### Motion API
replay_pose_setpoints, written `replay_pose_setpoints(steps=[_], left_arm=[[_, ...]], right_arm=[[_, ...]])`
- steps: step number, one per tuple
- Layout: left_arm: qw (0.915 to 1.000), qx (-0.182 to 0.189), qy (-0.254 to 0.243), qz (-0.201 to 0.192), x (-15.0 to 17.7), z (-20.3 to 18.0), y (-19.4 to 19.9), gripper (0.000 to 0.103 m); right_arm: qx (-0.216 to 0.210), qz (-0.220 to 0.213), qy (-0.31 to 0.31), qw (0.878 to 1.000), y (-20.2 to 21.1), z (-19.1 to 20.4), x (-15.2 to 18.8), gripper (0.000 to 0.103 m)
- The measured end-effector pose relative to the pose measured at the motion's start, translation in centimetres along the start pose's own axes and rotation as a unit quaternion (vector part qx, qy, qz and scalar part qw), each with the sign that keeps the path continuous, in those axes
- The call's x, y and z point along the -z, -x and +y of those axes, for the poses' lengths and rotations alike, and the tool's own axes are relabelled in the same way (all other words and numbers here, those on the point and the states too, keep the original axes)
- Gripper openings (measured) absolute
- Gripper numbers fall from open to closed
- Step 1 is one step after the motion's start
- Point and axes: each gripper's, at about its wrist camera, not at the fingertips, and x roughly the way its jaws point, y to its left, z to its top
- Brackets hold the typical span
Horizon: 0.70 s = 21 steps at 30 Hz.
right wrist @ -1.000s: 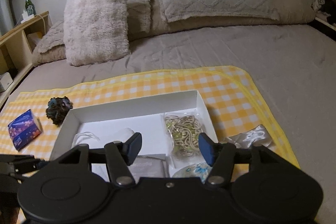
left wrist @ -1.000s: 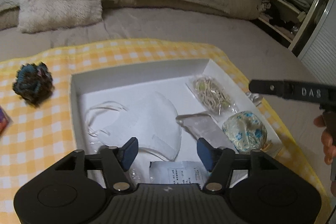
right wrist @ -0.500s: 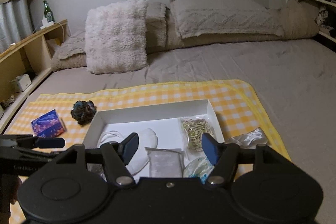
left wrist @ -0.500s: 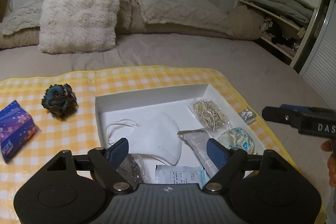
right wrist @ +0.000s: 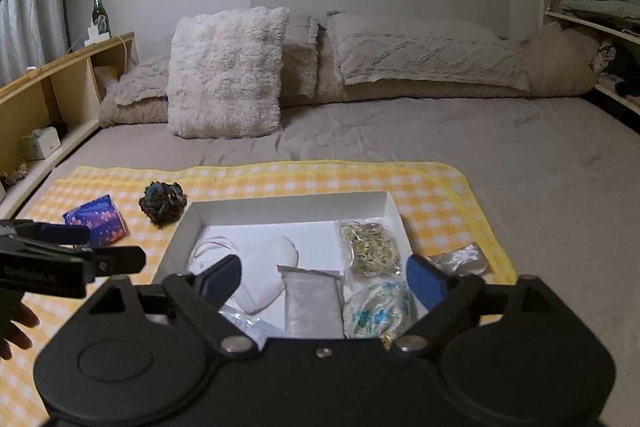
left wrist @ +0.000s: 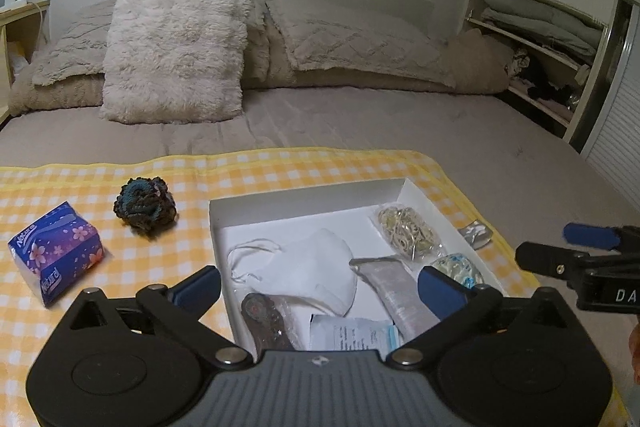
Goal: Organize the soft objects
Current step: 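Withdraw both tools from the tray toward the tissue pack and scrunchie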
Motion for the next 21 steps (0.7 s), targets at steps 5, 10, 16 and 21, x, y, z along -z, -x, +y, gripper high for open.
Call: replay_pose_setpoints(steps=[5, 10, 16, 21], left_arm=[[0.9999, -0.009, -0.009, 0.005, 0.4, 0.1, 0.4, 0.103], [0.9999, -0.014, -0.004, -0.001, 0.7, 0.5, 0.9, 0.103], [0.9997, -0.025, 0.007, -0.002, 0.9, 1.7, 1.3, 0.103], [0.9987, -0.048, 0.015, -0.005, 1.1, 3.4, 1.5, 0.103]], right_arm=[[0.018, -0.014, -0.002, 1.0, 0.4, 0.0, 0.3, 0.103], [0.017, -0.012, 0.005, 1.0, 0.4, 0.4, 0.7, 0.103], [0.016, -0.011, 0.011, 1.0, 0.1, 1.4, 0.9, 0.103], [0.017, -0.007, 0.014, 1.0, -0.5, 2.1, 0.8, 0.103]])
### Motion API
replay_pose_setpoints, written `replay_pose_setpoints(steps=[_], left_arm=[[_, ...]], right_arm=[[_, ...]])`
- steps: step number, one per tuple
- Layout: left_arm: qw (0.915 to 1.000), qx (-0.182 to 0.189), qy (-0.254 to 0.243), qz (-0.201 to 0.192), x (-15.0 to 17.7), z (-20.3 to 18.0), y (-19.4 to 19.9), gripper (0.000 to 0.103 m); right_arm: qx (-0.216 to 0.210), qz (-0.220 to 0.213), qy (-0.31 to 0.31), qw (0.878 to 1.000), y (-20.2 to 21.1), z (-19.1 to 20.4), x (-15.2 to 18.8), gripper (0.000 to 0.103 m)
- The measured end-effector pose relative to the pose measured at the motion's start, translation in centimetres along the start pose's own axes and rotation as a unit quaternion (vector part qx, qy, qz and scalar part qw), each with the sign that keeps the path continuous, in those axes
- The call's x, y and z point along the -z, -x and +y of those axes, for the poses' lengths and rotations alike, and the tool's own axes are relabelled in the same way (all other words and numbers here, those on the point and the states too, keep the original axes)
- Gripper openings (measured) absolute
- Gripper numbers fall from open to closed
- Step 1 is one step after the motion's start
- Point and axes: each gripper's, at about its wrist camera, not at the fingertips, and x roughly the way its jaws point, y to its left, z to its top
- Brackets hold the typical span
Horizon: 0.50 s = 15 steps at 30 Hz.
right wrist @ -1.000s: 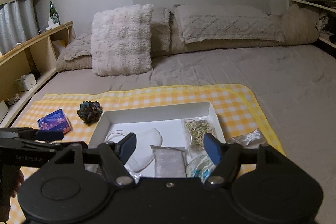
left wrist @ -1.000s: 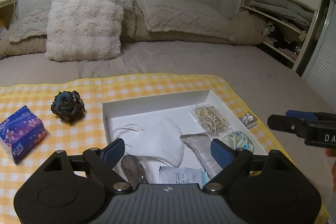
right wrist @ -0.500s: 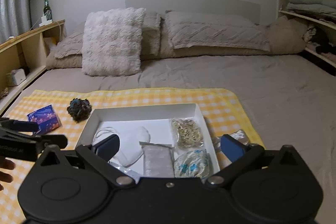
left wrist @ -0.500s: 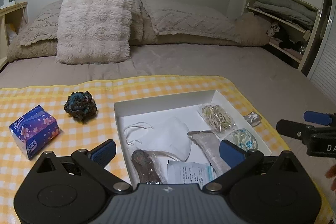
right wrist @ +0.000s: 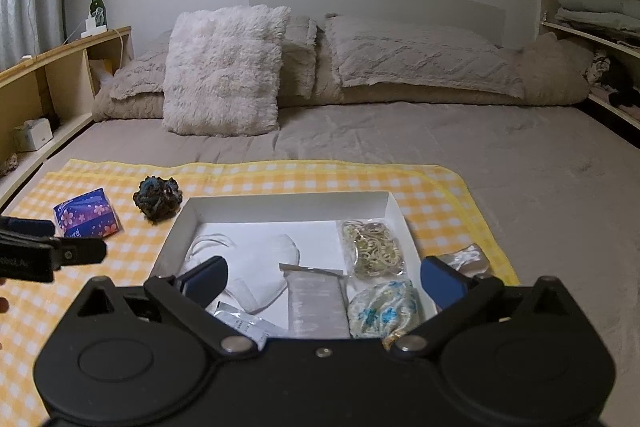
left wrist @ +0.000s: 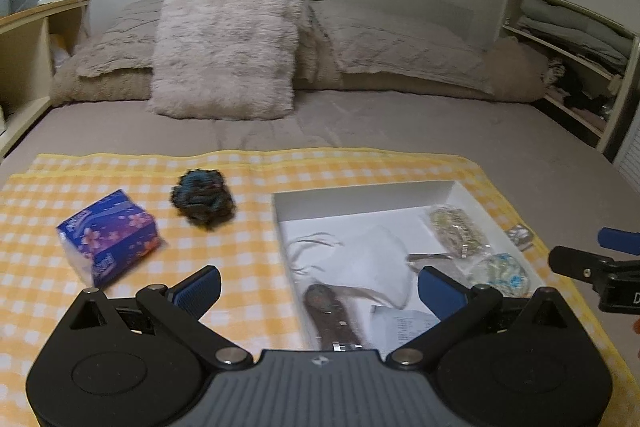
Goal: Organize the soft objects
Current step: 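Withdraw both tools from the tray toward the tissue pack and scrunchie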
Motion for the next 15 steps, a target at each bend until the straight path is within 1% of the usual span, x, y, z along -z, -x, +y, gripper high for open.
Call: replay_pose_setpoints(steps=[8, 15], left_arm=[[0.999, -0.042, 0.017, 0.001, 0.0, 4.0, 0.3, 0.103], [0.9969, -0.071, 0.034, -0.003, 0.1, 7.5, 1.2, 0.103]], right_arm=[[-0.008, 0.005, 0.014, 1.0, -1.6, 2.0, -0.3, 0.103], [-0.032, 0.001, 0.024, 0.999, -2.6, 4.6, -1.0, 0.103]])
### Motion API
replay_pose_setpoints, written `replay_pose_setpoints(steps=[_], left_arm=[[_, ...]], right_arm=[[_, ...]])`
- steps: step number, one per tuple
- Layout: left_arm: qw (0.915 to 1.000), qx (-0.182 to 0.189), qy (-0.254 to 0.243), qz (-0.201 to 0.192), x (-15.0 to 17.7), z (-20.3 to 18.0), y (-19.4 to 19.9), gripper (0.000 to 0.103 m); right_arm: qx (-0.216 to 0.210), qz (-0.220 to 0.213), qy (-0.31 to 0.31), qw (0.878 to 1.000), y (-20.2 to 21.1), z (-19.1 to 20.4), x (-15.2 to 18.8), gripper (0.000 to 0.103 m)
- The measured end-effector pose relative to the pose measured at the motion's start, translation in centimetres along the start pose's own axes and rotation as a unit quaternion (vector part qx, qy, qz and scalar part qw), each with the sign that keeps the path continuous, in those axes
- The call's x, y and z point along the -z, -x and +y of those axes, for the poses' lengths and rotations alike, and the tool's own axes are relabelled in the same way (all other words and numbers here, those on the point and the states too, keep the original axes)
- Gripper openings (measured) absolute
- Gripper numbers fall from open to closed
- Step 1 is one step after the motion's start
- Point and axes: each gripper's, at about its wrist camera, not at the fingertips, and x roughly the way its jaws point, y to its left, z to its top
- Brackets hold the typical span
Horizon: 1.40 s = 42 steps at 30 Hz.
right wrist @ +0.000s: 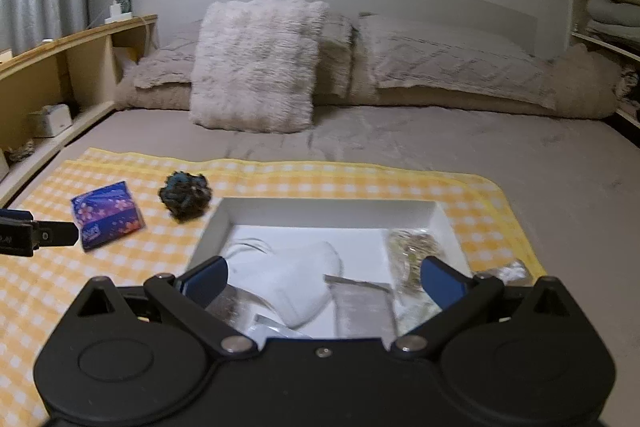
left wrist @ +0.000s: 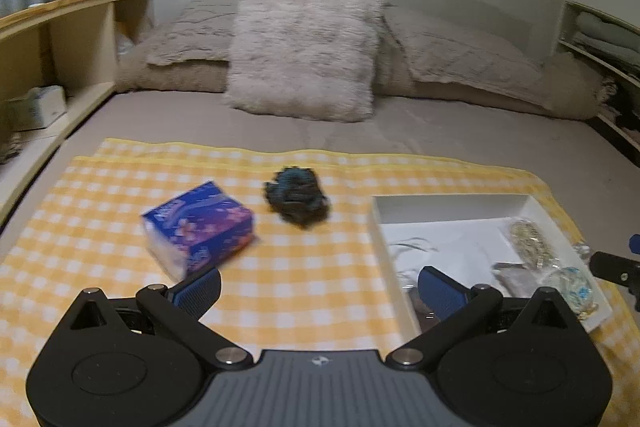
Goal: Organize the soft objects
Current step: 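Withdraw both tools from the tray toward the tissue pack and scrunchie, then grasp the blue floral tissue pack with the left tool while the right tool grasps the crocheted scrunchie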
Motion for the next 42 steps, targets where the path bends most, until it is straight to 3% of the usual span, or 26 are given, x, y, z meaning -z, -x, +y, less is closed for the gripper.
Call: replay_pose_setpoints(steps=[6, 11, 16, 20, 29, 35, 42], left_arm=[[0.9996, -0.022, 0.02, -0.001, -0.7, 2.9, 0.8, 0.103], [0.9966, -0.079, 0.019, -0.015, -2.1, 4.7, 0.6, 0.103], [0.9949, -0.093, -0.001, -0.04, -3.4, 6.3, -1.0, 0.103], [0.9934, -0.095, -0.045, -0.046, -4.1, 7.0, -3.2, 0.103], [0.9922, -0.029, -0.115, -0.039, -3.7, 9.6, -8.7, 0.103], [0.9867, -0.008, -0.162, -0.008, -3.2, 11.4, -12.0, 0.103], [0.986, 0.042, -0.161, 0.003, -3.2, 13.0, -14.8, 0.103]], right_arm=[[-0.027, -0.01, 0.003, 1.0, -0.7, 1.9, -0.8, 0.103], [-0.048, -0.022, 0.006, 0.999, -1.1, 3.3, -1.6, 0.103], [-0.051, -0.034, 0.031, 0.998, -1.8, 4.7, -2.2, 0.103], [-0.058, -0.037, 0.04, 0.997, -3.2, 5.6, -2.9, 0.103], [-0.084, -0.047, 0.04, 0.995, -7.7, 7.7, -4.8, 0.103], [-0.106, -0.041, 0.03, 0.993, -12.4, 9.3, -6.4, 0.103], [-0.109, 0.003, 0.021, 0.994, -19.5, 13.1, -7.5, 0.103]])
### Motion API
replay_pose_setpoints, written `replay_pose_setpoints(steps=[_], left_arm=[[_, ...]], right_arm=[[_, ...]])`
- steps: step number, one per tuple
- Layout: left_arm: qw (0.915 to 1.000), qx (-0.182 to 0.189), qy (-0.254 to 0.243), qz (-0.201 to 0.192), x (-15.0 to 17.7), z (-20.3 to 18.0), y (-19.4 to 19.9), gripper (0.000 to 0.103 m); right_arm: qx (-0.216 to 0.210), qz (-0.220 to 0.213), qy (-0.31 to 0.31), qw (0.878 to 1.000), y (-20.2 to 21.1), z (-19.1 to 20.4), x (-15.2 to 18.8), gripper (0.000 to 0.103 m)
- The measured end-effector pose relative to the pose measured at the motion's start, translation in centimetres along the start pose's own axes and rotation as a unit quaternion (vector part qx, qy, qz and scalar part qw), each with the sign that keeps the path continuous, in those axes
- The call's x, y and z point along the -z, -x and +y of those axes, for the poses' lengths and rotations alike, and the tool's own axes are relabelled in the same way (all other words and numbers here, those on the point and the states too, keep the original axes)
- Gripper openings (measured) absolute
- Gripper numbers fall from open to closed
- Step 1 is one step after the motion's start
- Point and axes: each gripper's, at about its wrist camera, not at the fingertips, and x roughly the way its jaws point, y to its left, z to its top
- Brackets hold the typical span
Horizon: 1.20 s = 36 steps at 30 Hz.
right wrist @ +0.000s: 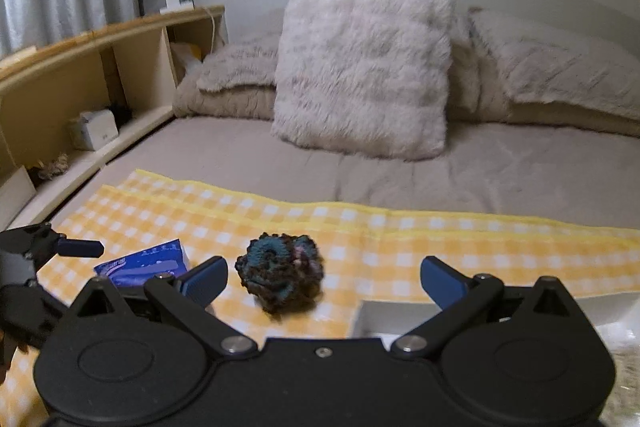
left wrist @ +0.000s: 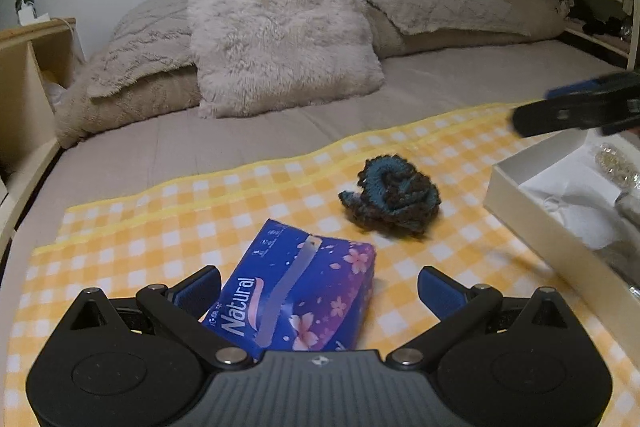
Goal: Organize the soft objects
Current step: 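Grasp the blue floral tissue pack with the left tool while the right tool grasps the crocheted scrunchie, then carry the tissue pack and scrunchie over the tray and lower them in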
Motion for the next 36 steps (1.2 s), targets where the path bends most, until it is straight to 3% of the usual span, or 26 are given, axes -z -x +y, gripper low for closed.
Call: replay_pose_setpoints(steps=[5, 8, 11, 13, 16, 18, 21, 25, 27, 31, 36], left_arm=[[0.999, -0.019, -0.016, 0.037, -0.4, 0.6, -2.1, 0.102], [0.9987, -0.004, -0.041, 0.03, -0.8, 0.7, -2.4, 0.102], [0.9961, -0.008, -0.072, 0.049, -0.6, 0.6, -3.3, 0.101], [0.9938, -0.02, -0.087, 0.066, -0.3, 0.3, -4.2, 0.094], [0.9926, 0.001, -0.088, 0.084, 0.5, 0.0, -5.1, 0.085], [0.9904, -0.01, -0.104, 0.09, 0.8, -0.5, -5.5, 0.082], [0.9917, -0.011, -0.091, 0.09, 1.0, -0.3, -5.6, 0.075], [0.9929, -0.01, -0.079, 0.088, 0.9, -0.1, -5.3, 0.063], [0.9937, -0.008, -0.07, 0.088, 0.8, 0.0, -5.2, 0.058], [0.995, -0.016, -0.044, 0.088, 0.5, 0.4, -4.8, 0.052], [0.9953, -0.042, -0.026, 0.083, 0.3, 0.6, -3.3, 0.05]], right_arm=[[0.011, 0.04, 0.045, 0.998, -5.0, 2.5, -1.1, 0.103], [-0.005, 0.07, 0.058, 0.996, -7.6, 3.5, -1.4, 0.103], [0.0, 0.09, 0.069, 0.994, -9.9, 4.4, -1.3, 0.103], [0.007, 0.098, 0.066, 0.993, -11.2, 4.7, -1.3, 0.103], [0.005, 0.109, 0.066, 0.992, -12.7, 5.1, -1.1, 0.103], [-0.001, 0.118, 0.066, 0.991, -13.3, 5.3, -0.8, 0.102], [-0.005, 0.125, 0.075, 0.989, -14.0, 5.6, -0.3, 0.089], [-0.004, 0.128, 0.087, 0.988, -14.1, 5.8, 0.3, 0.055], [-0.004, 0.129, 0.102, 0.986, -13.8, 6.1, 0.6, 0.048], [-0.003, 0.123, 0.106, 0.987, -12.9, 6.1, 0.9, 0.039], [-0.005, 0.106, 0.09, 0.99, -10.8, 5.6, 0.6, 0.036]])
